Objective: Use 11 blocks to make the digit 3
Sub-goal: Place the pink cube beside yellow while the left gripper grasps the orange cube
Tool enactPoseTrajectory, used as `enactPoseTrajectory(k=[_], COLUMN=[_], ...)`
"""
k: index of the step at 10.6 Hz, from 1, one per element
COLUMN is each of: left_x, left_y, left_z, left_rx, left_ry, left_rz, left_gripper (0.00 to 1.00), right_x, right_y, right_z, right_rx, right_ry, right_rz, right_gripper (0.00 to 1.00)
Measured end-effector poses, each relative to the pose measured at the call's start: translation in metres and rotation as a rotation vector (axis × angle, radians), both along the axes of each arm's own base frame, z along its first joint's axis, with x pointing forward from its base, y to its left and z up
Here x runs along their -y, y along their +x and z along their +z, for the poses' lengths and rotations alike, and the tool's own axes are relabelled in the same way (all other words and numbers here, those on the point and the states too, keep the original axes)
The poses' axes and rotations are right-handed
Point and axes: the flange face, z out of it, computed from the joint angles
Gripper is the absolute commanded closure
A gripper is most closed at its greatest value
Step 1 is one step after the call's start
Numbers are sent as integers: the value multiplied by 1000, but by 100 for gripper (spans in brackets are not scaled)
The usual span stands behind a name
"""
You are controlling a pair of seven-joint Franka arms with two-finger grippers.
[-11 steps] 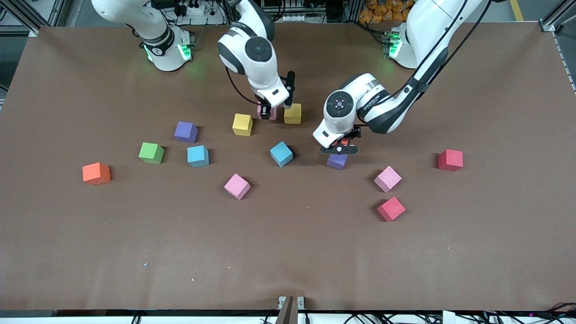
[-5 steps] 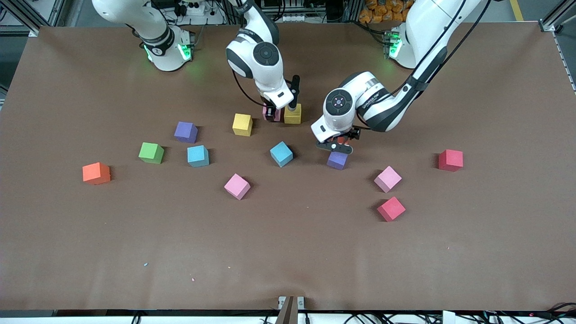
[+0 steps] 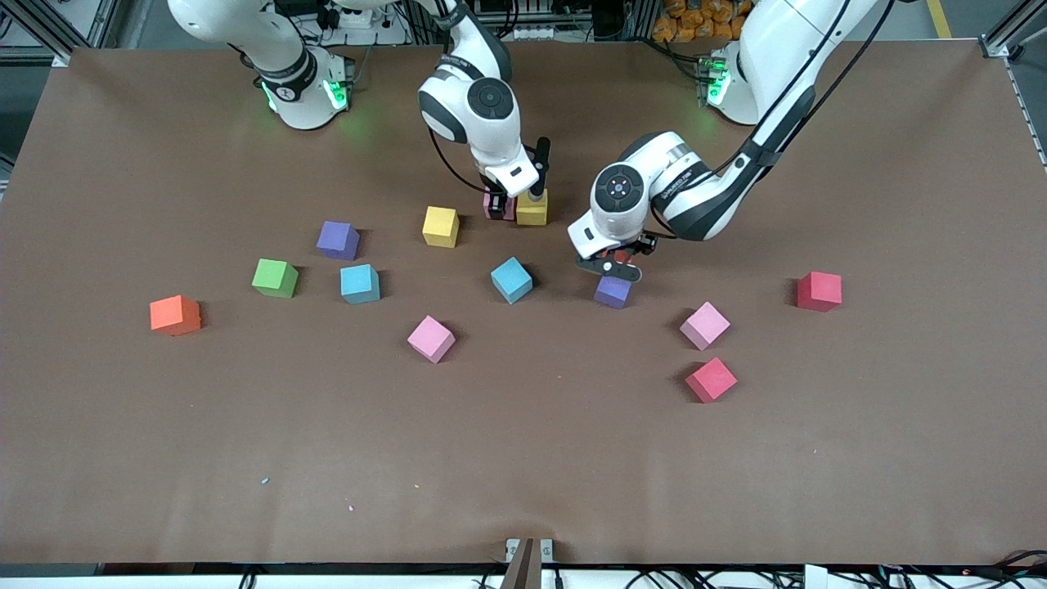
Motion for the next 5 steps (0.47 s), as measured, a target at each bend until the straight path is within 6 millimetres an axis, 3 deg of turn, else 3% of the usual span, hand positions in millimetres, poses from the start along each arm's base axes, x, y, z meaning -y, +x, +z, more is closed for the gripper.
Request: enactPoseTrajectory(k=[1,2,3,4,5], left_x=[-2,-3,-6,-15,-26], left_y=[2,3,5,11,18], left_z=[0,1,1,2,4], left_rx=[0,1,2,0,-8], left_ry=[0,0,4,18,30], left_rz=[4,9,23,60,127], left_gripper=[56,81,88,89,93], right_x=[0,0,0,0,0], right_y=[0,0,1,1,1], right_z=[-4,-6,-9,-13,-15], right_rx=[2,4,5,4,5], right_ry=[2,4,4,3,4], right_rz=[-1,-1,-2,-2,-2], right_gripper=[100,99,97,92,66])
